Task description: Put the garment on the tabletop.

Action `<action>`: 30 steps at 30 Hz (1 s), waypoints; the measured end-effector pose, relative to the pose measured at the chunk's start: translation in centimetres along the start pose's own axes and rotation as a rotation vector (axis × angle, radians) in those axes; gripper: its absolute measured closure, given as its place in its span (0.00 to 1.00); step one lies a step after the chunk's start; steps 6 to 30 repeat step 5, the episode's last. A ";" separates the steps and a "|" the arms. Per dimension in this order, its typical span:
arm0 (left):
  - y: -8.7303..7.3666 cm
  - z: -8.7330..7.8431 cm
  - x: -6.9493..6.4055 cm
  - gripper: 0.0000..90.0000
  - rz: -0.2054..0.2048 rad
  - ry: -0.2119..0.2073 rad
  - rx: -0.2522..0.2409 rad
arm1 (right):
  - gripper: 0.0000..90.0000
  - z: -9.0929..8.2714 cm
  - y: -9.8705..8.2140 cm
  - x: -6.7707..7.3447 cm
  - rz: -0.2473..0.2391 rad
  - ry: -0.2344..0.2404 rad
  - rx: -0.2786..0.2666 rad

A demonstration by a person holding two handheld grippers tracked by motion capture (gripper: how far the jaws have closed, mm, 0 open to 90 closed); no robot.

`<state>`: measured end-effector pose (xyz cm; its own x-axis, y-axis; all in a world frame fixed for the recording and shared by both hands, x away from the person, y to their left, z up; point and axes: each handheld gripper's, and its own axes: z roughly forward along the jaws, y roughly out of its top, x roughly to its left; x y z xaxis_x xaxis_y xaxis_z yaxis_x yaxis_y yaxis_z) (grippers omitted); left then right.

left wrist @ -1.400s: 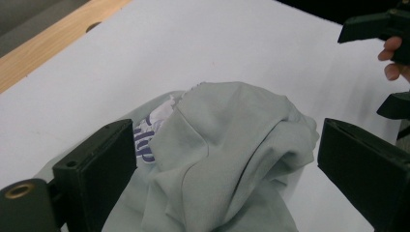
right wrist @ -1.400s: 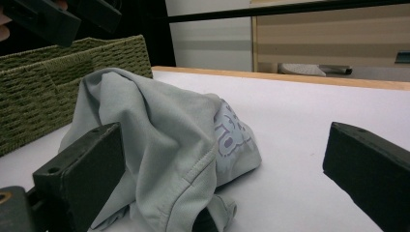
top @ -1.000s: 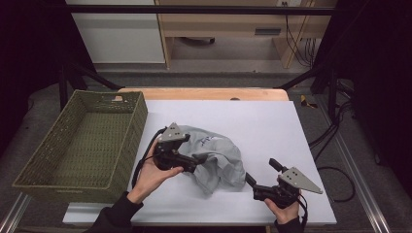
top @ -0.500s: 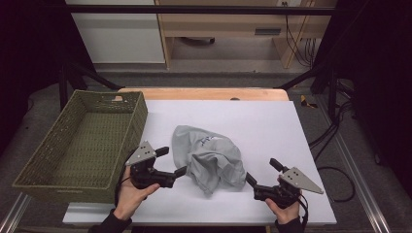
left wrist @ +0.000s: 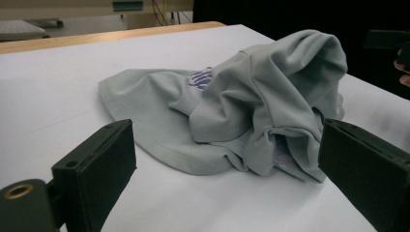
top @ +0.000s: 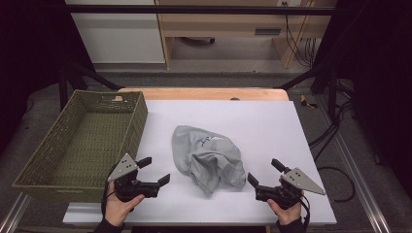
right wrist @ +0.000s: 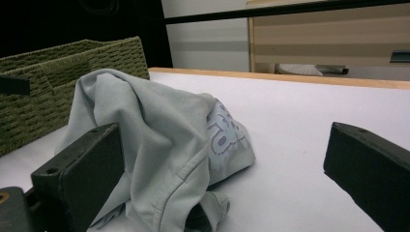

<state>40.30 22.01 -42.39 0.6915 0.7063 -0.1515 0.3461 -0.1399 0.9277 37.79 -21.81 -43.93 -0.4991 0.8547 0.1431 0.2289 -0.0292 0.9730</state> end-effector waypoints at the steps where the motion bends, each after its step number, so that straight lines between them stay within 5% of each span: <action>1: 0.0 0.0 -0.1 0.07 0.005 0.006 0.005 | 0.01 -0.1 0.0 -0.1 0.001 0.000 0.002; 30: -0.1 -0.2 -0.1 0.07 0.002 0.003 0.006 | 0.02 -0.1 -0.2 -0.2 0.007 -0.001 0.004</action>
